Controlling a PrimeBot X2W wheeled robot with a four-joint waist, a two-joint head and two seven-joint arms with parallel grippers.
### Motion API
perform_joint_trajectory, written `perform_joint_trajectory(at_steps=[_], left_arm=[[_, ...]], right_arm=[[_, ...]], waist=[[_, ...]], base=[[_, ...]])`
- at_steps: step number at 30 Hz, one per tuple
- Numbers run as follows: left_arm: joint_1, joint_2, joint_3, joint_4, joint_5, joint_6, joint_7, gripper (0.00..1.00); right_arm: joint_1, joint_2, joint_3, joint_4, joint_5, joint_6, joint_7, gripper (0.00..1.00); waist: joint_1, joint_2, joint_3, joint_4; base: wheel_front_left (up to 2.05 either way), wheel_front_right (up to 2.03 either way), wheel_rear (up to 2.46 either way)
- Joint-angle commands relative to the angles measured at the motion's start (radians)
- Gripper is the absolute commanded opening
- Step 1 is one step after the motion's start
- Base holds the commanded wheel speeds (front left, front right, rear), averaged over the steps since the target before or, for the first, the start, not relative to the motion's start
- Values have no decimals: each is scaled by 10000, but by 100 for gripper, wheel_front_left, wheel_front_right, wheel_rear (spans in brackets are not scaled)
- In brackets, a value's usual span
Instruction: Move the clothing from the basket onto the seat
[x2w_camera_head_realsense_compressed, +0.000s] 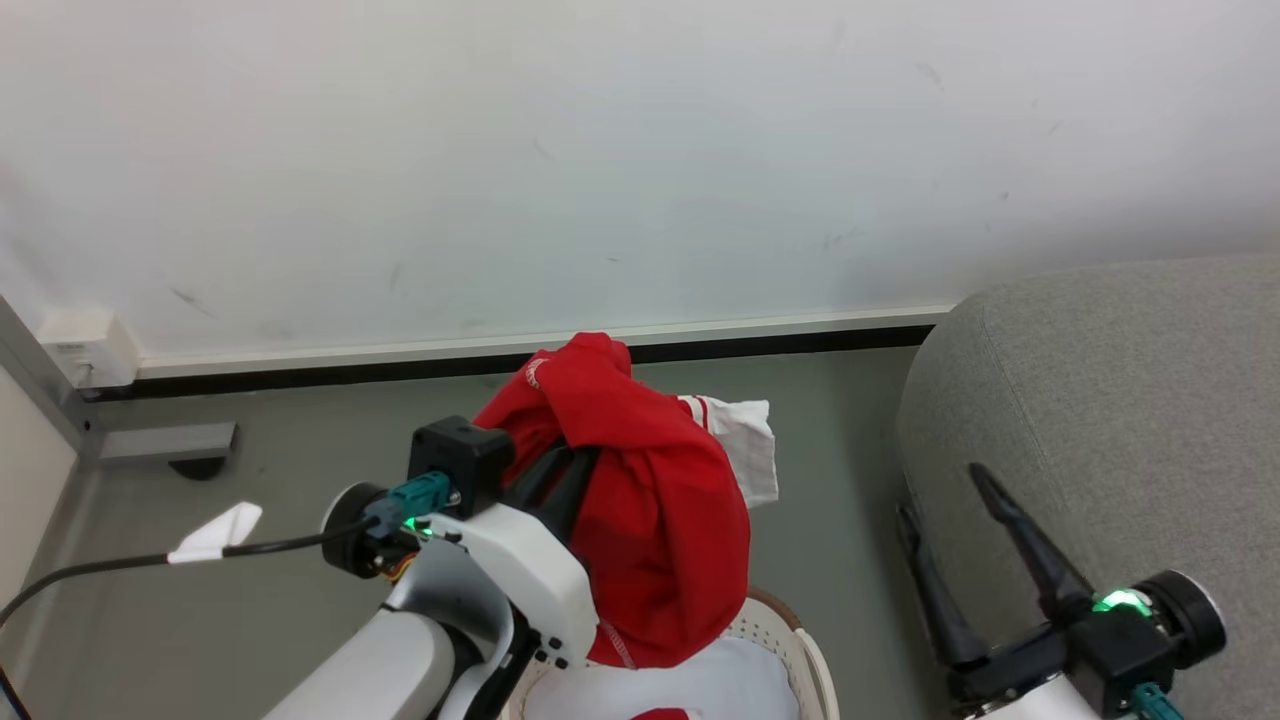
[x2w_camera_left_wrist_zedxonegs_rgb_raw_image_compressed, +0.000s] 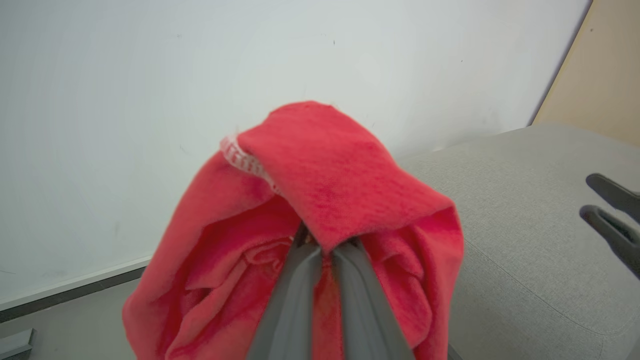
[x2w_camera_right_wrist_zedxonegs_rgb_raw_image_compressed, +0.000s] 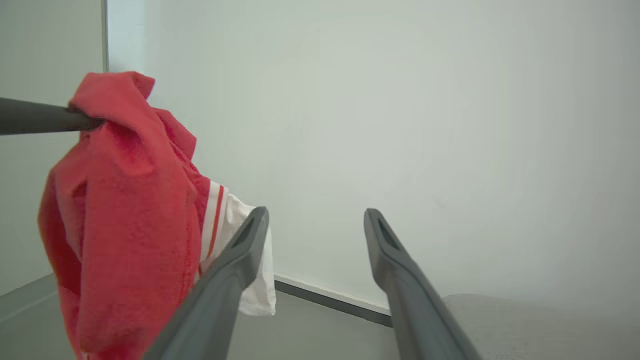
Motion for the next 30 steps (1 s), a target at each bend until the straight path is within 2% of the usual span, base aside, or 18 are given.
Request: perform_joint_trajectory(at_steps=[1, 7, 12, 17, 23, 30], left_arm=[[121, 90, -13, -116, 110, 23, 51, 0], [75, 110, -66, -224, 118, 71, 128, 0], [7, 38, -163, -202, 99, 10, 174, 0], [-125, -21, -281, -161, 129, -49, 214, 0], [-231, -106, -462, -194, 156, -129, 298, 0], [-248, -173, -657, -226, 73, -234, 402, 0]], right_arm=[[-240, -290, 595, -91, 145, -21, 9, 100], [-1143, -1031, 2908, 293, 519, -21, 9, 100], [-2095, -1047, 4280, 1090, 788, -21, 7, 100], [-2644, -651, 4798, 2036, 839, -21, 9, 100], [-2916, -26, 4608, 3348, 786, -21, 9, 100], [-3309, 404, 4794, 4065, 845, -21, 9, 100]], waist=[[1, -1, -21, -22], [1, -1, -45, -84], [1, -1, -30, -112], [1, -1, -35, -45], [1, -1, -43, 39], [1, -1, -22, -2]], base=[[0, 0, 0], [0, 0, 0], [0, 0, 0], [0, 0, 0], [0, 0, 0], [0, 0, 0]])
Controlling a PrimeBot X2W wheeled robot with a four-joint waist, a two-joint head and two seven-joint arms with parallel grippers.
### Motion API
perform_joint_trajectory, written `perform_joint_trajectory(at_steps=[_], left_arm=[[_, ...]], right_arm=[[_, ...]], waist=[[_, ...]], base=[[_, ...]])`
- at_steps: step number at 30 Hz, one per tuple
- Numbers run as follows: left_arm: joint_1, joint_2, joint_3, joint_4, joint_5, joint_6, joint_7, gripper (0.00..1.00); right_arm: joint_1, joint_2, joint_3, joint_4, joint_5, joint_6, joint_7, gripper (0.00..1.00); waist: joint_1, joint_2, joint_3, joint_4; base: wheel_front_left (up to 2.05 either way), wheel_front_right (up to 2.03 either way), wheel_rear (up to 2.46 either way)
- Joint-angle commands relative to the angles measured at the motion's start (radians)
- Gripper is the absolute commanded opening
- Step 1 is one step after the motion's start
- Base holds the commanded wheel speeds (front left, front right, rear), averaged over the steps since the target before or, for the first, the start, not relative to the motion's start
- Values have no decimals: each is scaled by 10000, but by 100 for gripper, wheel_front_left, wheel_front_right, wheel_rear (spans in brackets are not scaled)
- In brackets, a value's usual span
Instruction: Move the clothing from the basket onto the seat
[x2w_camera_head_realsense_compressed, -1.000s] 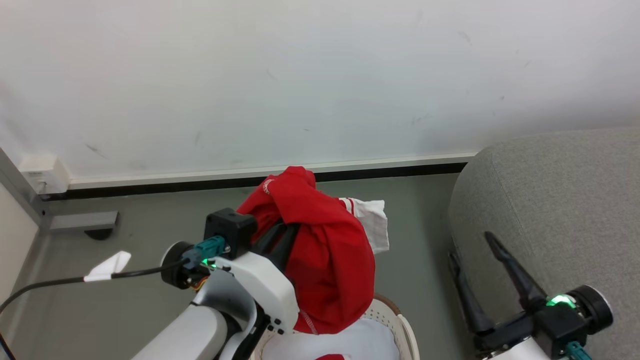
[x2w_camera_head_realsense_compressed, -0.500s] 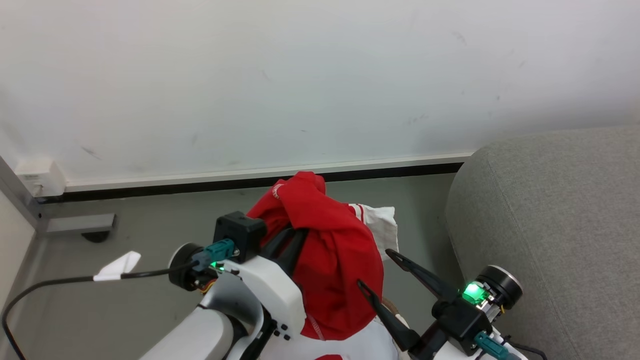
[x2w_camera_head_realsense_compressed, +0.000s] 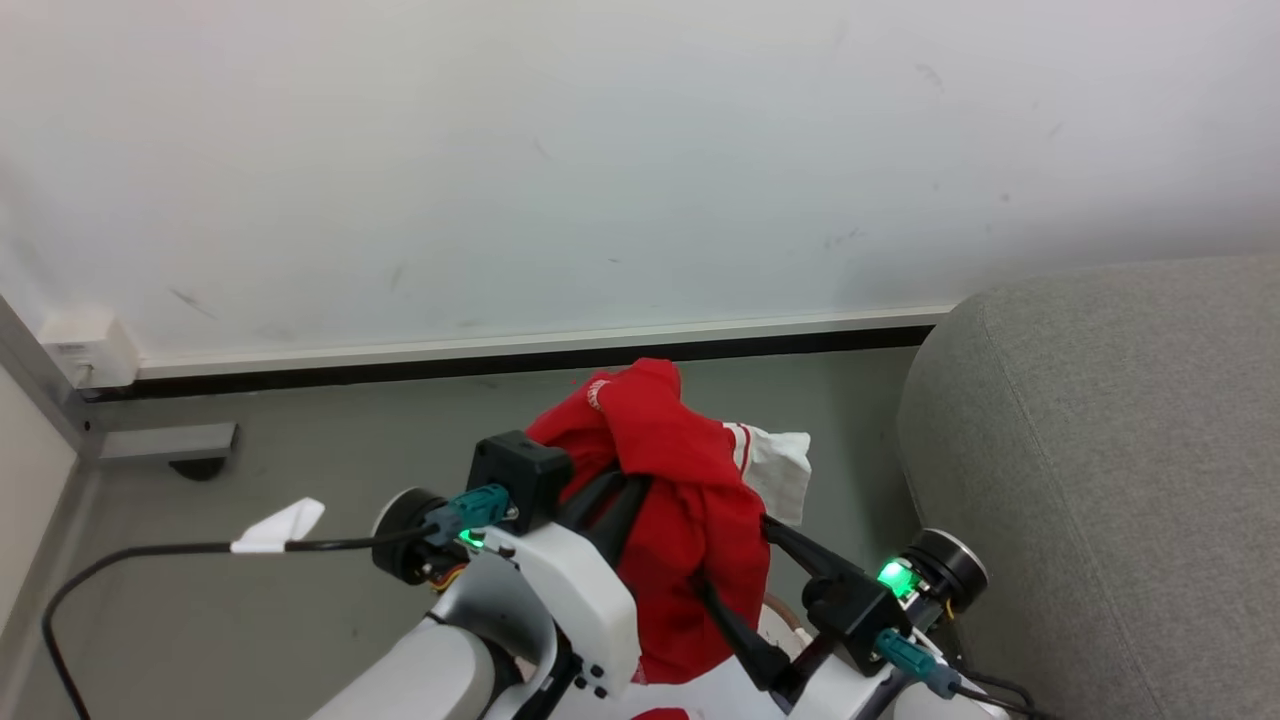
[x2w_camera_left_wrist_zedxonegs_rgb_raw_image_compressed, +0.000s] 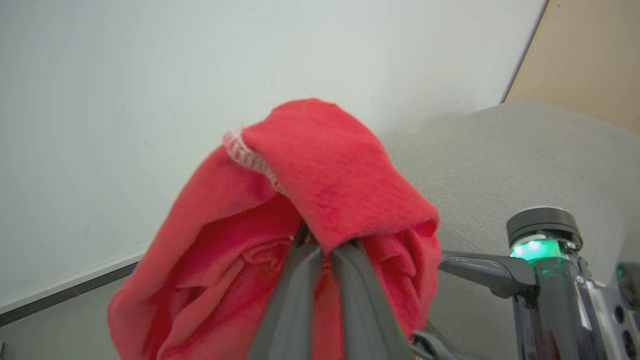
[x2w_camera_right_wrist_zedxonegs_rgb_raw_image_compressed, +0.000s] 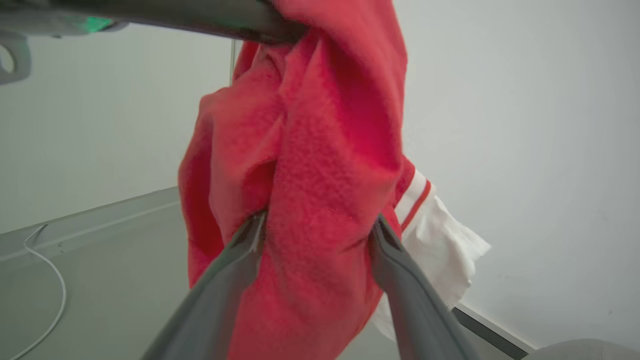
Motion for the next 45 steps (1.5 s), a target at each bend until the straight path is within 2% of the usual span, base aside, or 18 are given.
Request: perform_joint_trajectory(at_steps=[1, 5, 6, 7, 8, 14, 23, 24, 25, 26, 27, 36, 45], left_arm=[[-82, -61, -45, -34, -4, -49, 2, 0], [-120, -143, -127, 51, -60, -108, 25, 0], [-135, -168, -131, 83, -72, -100, 17, 0], [-154, -190, -134, 113, -84, -111, 1, 0], [-168, -207, -131, 133, -109, -113, -24, 0], [-191, -298, -153, 234, -139, -131, -129, 0], [-2, -247, -104, 379, -222, -20, -236, 0], [2, -251, -91, 393, -225, 8, -253, 17], [9, -255, -66, 404, -218, 40, -308, 45], [26, -289, -38, 396, -237, 73, -373, 91], [68, -346, -9, 402, -296, 89, -415, 100], [215, -516, -211, 537, -337, 35, -562, 100], [146, -662, -336, 688, -278, 55, -727, 100]], right_arm=[[-238, 36, 123, 85, 108, -21, 9, 100], [-533, 132, 480, 612, 540, -21, 10, 100], [-615, 161, 562, 831, 729, -21, 9, 66], [-686, 177, 576, 1048, 913, -21, 9, 13], [-767, 187, 542, 1214, 1088, -21, 9, 0], [-987, 234, 444, 1812, 1475, -21, 9, 0], [-912, 253, -288, 1267, 2279, -21, 7, 0], [-882, 254, -375, 1183, 2391, -21, 9, 0], [-846, 254, -486, 1097, 2534, -21, 7, 0], [-829, 247, -589, 975, 2662, -21, 7, 0], [-826, 245, -693, 874, 2749, -21, 9, 0], [-922, -333, -1966, 0, 3216, -21, 3, 0], [-726, -1056, -3338, -748, 3241, -21, 5, 0]], waist=[[-1, 0, 11, -19], [-1, 0, 2, -45], [-1, 0, -6, -37], [-1, 0, -14, -27], [-1, 0, -19, -17], [-1, 0, -27, 42], [-1, 0, -6, -101], [-1, 0, 1, -132], [-1, 0, 8, -180], [-1, 0, 14, -236], [-1, 0, 22, -300], [-1, 0, 182, -1294], [-1, 0, 337, -2750]], base=[[0, 0, 0], [0, 0, 0], [0, 0, 0], [0, 0, 0], [0, 0, 0], [0, 0, 0], [0, 0, 0], [0, 0, 0], [0, 0, 0], [0, 0, 0], [0, 0, 0], [0, 0, 0], [0, 0, 0]])
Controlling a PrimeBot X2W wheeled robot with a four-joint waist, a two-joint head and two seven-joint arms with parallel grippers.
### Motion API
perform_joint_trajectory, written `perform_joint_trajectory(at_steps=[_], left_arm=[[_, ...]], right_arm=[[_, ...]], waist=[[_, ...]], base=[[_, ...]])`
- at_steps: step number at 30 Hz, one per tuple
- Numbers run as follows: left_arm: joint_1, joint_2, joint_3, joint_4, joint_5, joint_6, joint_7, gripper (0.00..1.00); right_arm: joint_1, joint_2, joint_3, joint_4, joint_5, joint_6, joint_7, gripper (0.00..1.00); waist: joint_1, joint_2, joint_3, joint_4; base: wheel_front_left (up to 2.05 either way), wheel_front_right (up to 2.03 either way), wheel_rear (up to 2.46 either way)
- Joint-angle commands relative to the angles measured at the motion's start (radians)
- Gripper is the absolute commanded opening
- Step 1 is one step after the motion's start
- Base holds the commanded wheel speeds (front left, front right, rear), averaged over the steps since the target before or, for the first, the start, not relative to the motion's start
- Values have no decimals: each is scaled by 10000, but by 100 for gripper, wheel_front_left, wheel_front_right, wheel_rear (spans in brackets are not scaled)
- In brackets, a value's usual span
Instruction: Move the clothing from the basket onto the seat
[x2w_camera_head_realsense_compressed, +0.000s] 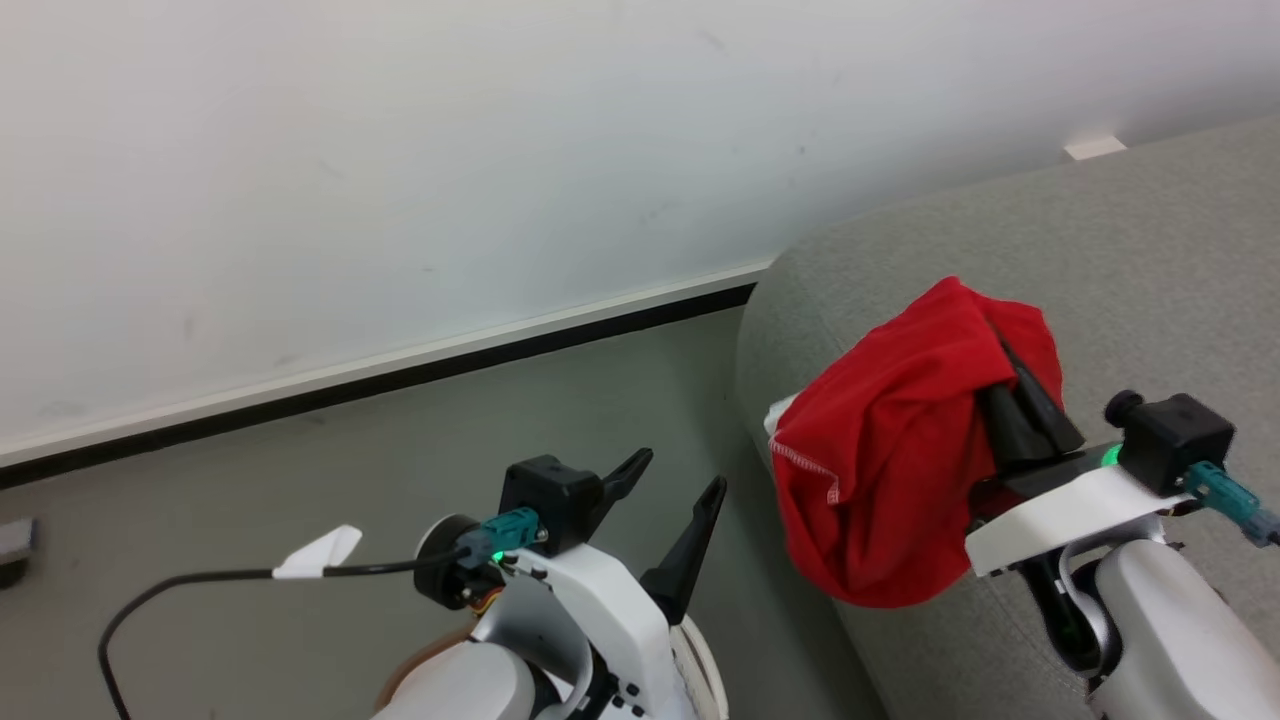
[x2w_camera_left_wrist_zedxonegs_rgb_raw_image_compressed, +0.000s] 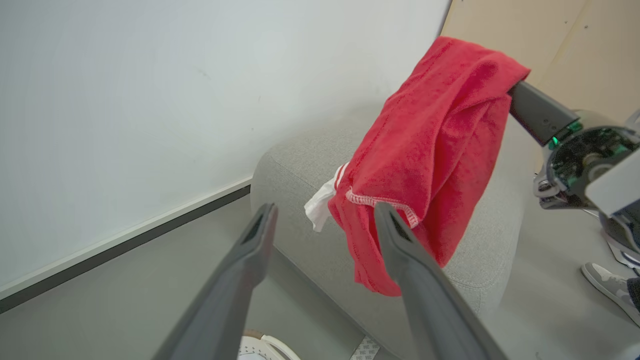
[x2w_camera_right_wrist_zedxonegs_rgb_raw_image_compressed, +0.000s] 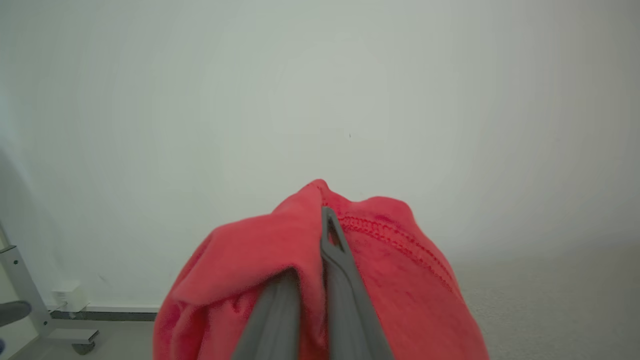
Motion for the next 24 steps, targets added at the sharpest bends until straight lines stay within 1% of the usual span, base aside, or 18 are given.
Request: perform_joint_trajectory(at_steps=[1, 8, 12, 18, 24], left_arm=[[-12, -23, -32, 45, 2, -10, -83, 100], [-3, -209, -132, 88, -25, -45, -256, 100], [-59, -263, -205, 66, 24, -53, -274, 100], [-251, -326, -348, -70, 159, -31, -191, 100], [-761, -305, -554, -227, 427, -151, 136, 100]], right_arm=[[150, -194, -277, -188, -20, -21, -1, 0], [661, -802, -1176, -869, -70, -21, 0, 0], [927, -1040, -1459, -1086, -93, -21, 0, 0], [982, -1248, -1515, -1050, 14, -21, 0, 0], [90, -1318, -1943, -723, 201, -21, 0, 0]], waist=[[0, -1, 89, -583], [0, -1, 223, -1373], [0, -1, 335, -1613], [0, -1, 686, -1680], [0, -1, 1594, -1284]], base=[[0, 0, 0], [0, 0, 0], [0, 0, 0], [0, 0, 0], [0, 0, 0]])
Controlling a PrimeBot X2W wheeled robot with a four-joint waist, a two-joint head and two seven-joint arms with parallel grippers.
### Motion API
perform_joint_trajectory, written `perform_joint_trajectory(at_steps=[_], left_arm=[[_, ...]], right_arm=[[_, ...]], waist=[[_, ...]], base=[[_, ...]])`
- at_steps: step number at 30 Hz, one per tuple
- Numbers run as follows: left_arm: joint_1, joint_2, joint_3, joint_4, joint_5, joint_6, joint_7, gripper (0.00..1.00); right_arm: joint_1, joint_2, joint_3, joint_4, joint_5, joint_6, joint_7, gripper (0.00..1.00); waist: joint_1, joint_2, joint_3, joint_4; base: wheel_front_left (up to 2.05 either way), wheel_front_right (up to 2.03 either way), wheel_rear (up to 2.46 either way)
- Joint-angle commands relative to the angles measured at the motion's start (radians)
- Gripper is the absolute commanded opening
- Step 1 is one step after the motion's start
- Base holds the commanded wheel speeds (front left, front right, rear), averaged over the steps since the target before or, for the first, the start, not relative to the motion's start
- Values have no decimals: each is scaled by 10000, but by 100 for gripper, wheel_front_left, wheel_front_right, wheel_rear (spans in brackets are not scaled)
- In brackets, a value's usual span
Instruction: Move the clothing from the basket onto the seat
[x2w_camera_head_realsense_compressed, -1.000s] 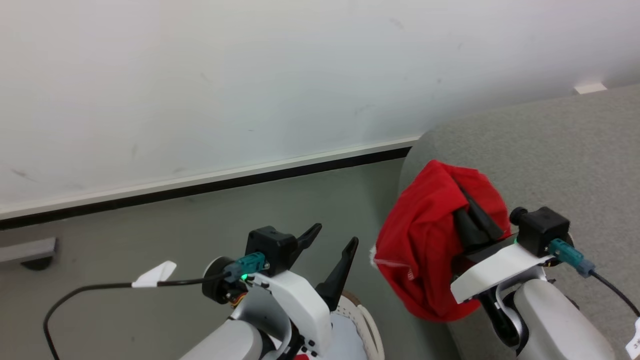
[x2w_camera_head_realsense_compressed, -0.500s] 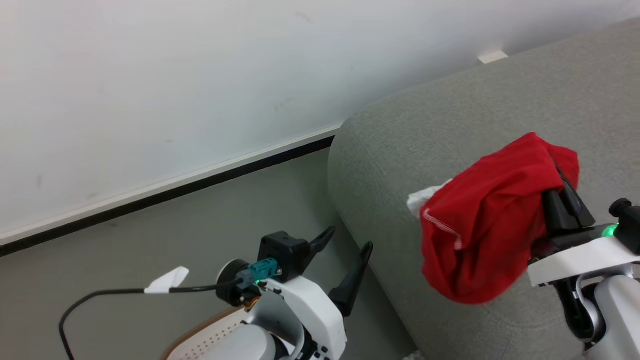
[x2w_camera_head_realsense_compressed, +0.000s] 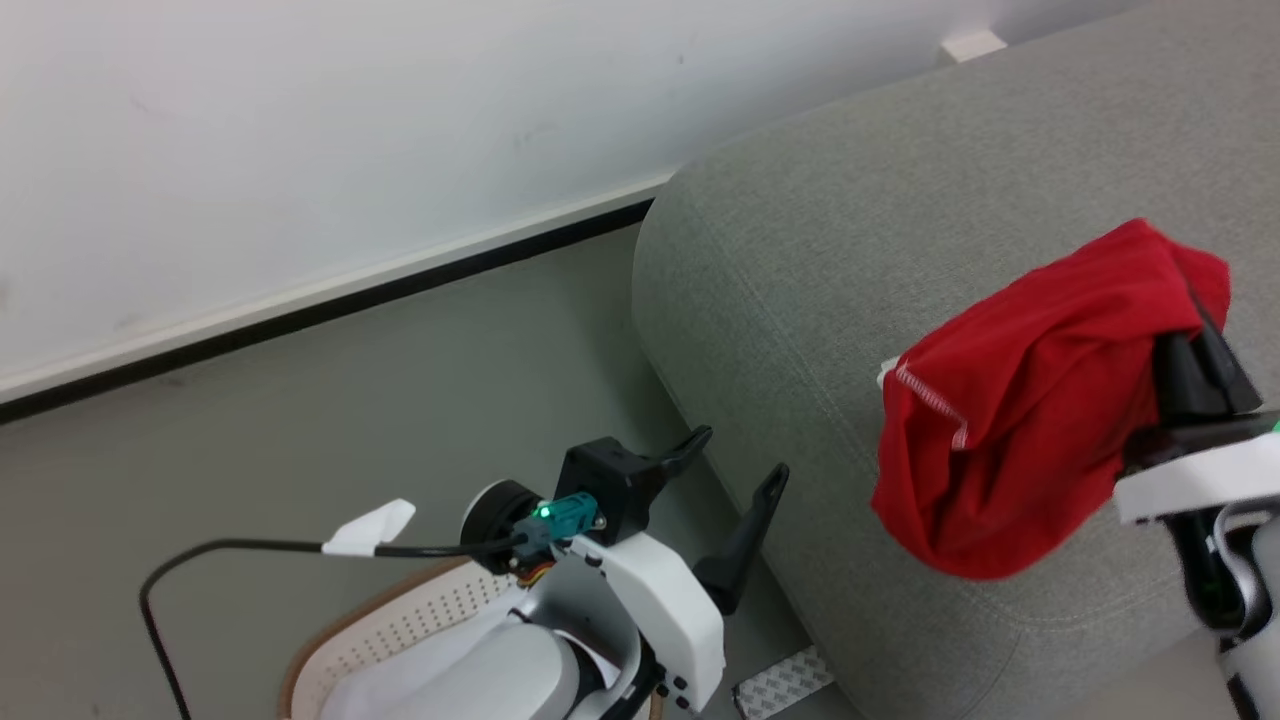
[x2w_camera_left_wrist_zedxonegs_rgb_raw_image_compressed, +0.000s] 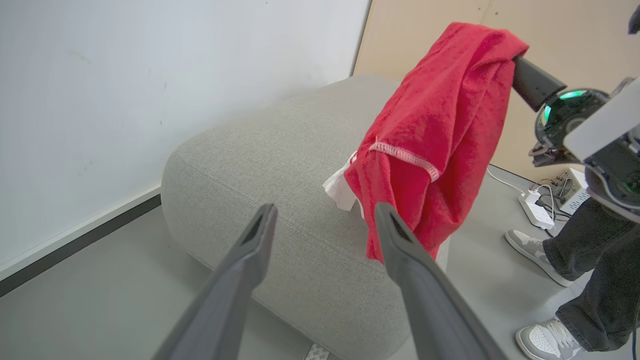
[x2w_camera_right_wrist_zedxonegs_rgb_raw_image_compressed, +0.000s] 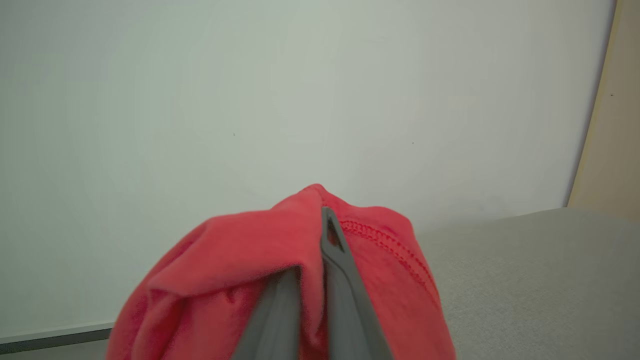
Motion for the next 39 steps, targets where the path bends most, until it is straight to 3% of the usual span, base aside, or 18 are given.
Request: perform_joint_trajectory(at_steps=[1, 7, 15, 18, 23, 30, 31, 32, 33, 35, 39], left_arm=[[-288, 63, -54, -96, 220, -53, 146, 100], [-1027, 80, -108, -349, 587, -13, 389, 100], [-2369, 181, -172, -676, 1308, -44, 939, 100], [-2757, 159, -211, -804, 1521, -96, 1075, 100], [-3315, 86, -289, -933, 1739, -199, 1193, 100], [-3600, -161, -346, -594, 1839, -206, 896, 100], [-3559, -187, -361, -516, 1814, -213, 824, 100], [-3508, -206, -378, -441, 1777, -222, 800, 100], [-3467, -209, -379, -372, 1747, -234, 759, 100], [-3376, -140, -337, -266, 1681, -218, 674, 100], [-3114, 69, -207, -71, 1488, -151, 551, 100]], right_arm=[[-562, -124, -266, 251, 202, -21, 0, 0], [-2162, -268, -1296, 1154, 715, -21, 0, 0], [-5582, -894, -3893, 3546, 600, -21, 2, 0], [-6851, -1357, -5010, 4513, 18, -21, -1, 0], [-8257, -1885, -6867, 5090, -1534, -21, 4, 0], [-7720, -1105, -8700, 5766, -4150, -21, 2, 0], [-7548, -999, -8928, 5880, -4407, -21, 2, 9], [-7393, -909, -9139, 6020, -4740, -21, 1, 27], [-7253, -822, -9292, 6144, -5009, -21, -1, 37], [-7042, -653, -9531, 6404, -5541, -21, -1, 100], [-6819, -328, -9321, 6858, -6402, -21, 2, 100]], waist=[[-1, -1, 650, 385], [-1, -1, 1972, 1024], [-1, -1, 4183, 1924], [-1, -1, 4863, 2205], [-1, -1, 5896, 2613], [-1, -1, 6471, 2962], [-1, -1, 6447, 2991], [-1, -1, 6415, 3007], [-1, -1, 6383, 3014], [-1, -1, 6283, 2980], [-1, -1, 5917, 2768]], base=[[0, 0, 0], [0, 0, 0], [0, 0, 0], [0, 0, 0], [0, 0, 0], [0, 0, 0], [0, 0, 0], [0, 0, 0], [0, 0, 0], [0, 0, 0], [0, 0, 0]])
